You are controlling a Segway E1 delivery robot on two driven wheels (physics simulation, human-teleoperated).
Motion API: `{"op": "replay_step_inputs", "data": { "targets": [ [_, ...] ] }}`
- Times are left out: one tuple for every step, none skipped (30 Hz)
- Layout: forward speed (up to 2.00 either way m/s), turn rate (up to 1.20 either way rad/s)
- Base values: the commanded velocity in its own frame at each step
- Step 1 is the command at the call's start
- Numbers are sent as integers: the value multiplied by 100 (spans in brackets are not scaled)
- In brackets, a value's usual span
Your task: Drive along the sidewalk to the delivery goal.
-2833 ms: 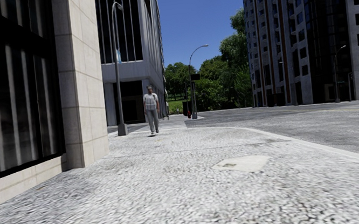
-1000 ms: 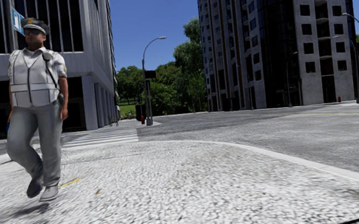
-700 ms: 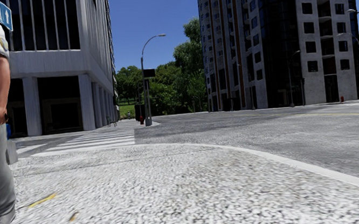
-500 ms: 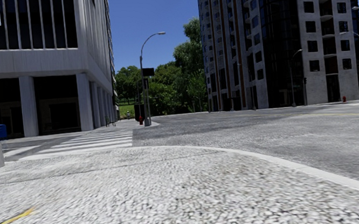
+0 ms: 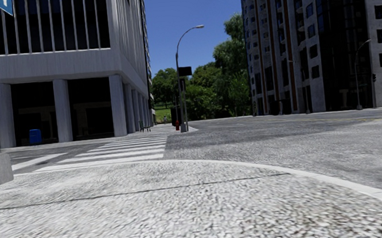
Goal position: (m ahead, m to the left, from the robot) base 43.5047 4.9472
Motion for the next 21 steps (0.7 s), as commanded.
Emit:
{"op": "replay_step_inputs", "data": {
  "targets": [
    [182,77],
    [182,77],
    [182,76],
    [182,76],
    [182,76],
    [182,76],
    [182,76],
    [182,76],
    [182,76],
    [182,74],
    [182,69],
    [182,67],
    [182,67],
    [182,53],
    [182,15],
    [182,13],
    [182,13],
    [182,13],
    [182,13],
    [182,12],
    [182,12]
  ]
}}
